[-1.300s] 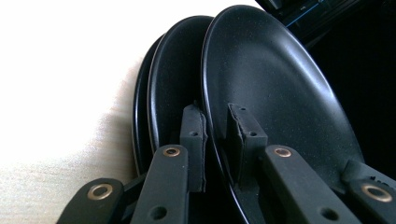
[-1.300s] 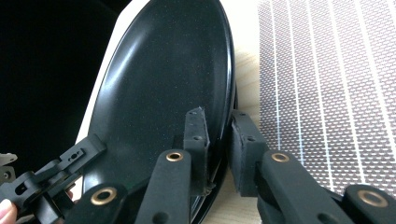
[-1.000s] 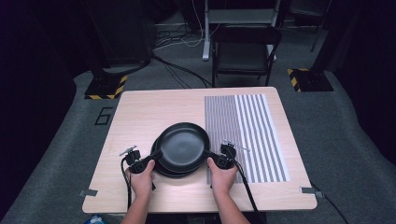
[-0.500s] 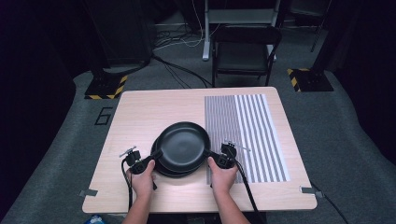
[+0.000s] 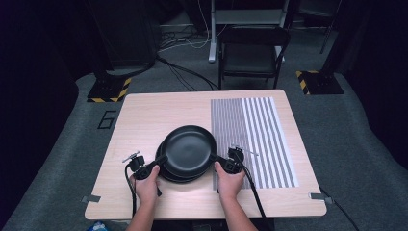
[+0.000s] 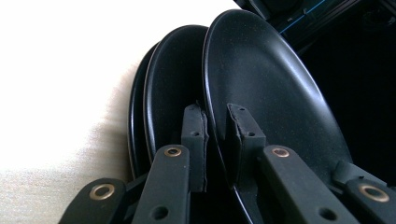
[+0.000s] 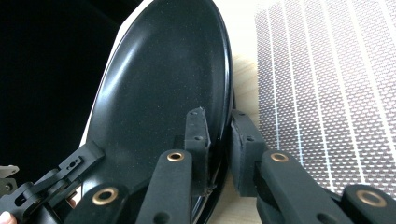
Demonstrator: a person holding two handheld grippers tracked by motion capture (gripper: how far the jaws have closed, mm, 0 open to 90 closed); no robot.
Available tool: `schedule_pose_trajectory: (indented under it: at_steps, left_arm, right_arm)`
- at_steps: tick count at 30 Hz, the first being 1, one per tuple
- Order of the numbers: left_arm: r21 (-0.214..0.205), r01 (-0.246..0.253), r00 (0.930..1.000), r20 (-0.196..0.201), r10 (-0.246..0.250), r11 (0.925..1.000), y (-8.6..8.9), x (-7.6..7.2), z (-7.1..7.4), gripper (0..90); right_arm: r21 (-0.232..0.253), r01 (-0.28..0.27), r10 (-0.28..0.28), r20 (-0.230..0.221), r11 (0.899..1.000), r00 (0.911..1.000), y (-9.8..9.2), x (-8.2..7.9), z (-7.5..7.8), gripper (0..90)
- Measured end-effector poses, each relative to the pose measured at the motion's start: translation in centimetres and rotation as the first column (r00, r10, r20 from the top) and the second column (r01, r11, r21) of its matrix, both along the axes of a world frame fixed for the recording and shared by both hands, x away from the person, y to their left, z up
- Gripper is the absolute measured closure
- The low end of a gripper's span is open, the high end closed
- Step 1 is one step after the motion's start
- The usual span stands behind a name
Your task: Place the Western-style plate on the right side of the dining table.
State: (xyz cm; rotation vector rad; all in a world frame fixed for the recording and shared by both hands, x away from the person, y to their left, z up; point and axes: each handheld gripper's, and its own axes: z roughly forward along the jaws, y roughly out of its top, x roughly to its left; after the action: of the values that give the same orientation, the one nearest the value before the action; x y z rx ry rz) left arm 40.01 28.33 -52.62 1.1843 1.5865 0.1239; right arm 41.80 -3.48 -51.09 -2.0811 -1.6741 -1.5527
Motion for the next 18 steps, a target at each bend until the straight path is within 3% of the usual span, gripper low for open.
schedule_pose_trajectory:
  at_steps: [9, 18]
  left_arm:
    - [0.004, 0.000, 1.0000, 0.004, 0.000, 1.0000, -0.1, 0.0, 0.3, 78.8]
    - [0.011, -0.007, 0.9997, 0.023, 0.007, 0.9999, 0.4, 0.0, 1.3, 79.0]
  right_arm:
    - [0.021, 0.012, -0.012, -0.006, 1.000, 0.9999, -0.2, 0.0, 0.3, 80.2]
    - [0.024, -0.004, 0.003, 0.029, 1.000, 0.9996, 0.2, 0.1, 1.2, 81.0]
